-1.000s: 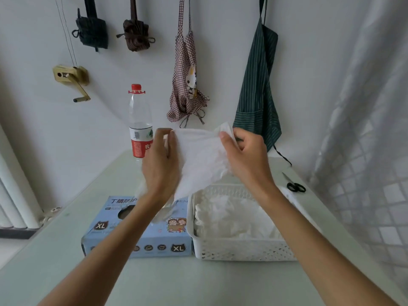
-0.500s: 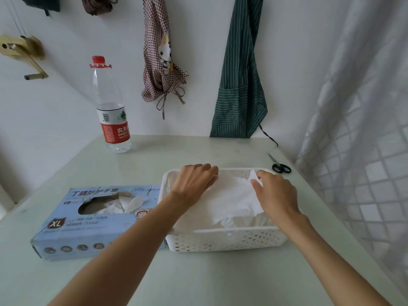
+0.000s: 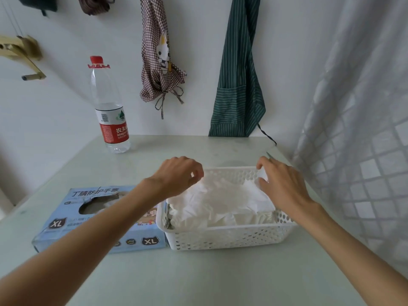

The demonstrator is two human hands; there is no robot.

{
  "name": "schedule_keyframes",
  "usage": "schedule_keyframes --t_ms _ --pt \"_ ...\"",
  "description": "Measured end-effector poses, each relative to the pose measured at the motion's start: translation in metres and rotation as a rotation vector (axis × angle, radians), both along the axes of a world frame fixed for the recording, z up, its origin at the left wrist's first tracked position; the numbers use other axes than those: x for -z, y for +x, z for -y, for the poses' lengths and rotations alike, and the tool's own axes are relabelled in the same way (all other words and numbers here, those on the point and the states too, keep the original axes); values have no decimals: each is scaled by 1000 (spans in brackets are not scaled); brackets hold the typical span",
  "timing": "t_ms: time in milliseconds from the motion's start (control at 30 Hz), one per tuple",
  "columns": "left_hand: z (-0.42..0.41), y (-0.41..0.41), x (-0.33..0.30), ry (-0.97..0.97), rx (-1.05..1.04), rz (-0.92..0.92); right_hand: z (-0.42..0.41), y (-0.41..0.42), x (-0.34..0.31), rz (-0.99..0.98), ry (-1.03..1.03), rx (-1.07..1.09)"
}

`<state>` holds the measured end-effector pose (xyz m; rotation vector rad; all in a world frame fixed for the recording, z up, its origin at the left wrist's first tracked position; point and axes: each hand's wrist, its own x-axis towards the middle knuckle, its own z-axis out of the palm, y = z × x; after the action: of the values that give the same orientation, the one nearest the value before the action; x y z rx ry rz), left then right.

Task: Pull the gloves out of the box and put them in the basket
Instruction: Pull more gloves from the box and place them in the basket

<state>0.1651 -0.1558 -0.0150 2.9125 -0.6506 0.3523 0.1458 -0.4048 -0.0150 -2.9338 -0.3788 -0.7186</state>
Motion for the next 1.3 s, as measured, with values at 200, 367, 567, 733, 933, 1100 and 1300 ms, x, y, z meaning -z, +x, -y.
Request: schedule_keyframes --t_ms 200,367,567,733,933,1100,1300 --pt "-13 -25 6 294 131 -310 -14 -29 -18 -727 271 -257" --pt "-17 -26 7 340 91 -288 -22 -33 -7 -808 147 -161" --pt "-14 -29 -1 166 114 -262 -42 -29 -24 -1059 -92 -359" --pt "-17 -28 -3 111 110 -318 -29 -4 -48 -799 241 -367" --pt "-1 -20 22 435 126 -291 -28 17 15 -919 -215 -203" --pt "6 -17 37 513 81 -376 -6 22 29 -1013 -259 -144" --pt "11 -19 44 577 75 -429 -3 23 43 -1072 -291 -130"
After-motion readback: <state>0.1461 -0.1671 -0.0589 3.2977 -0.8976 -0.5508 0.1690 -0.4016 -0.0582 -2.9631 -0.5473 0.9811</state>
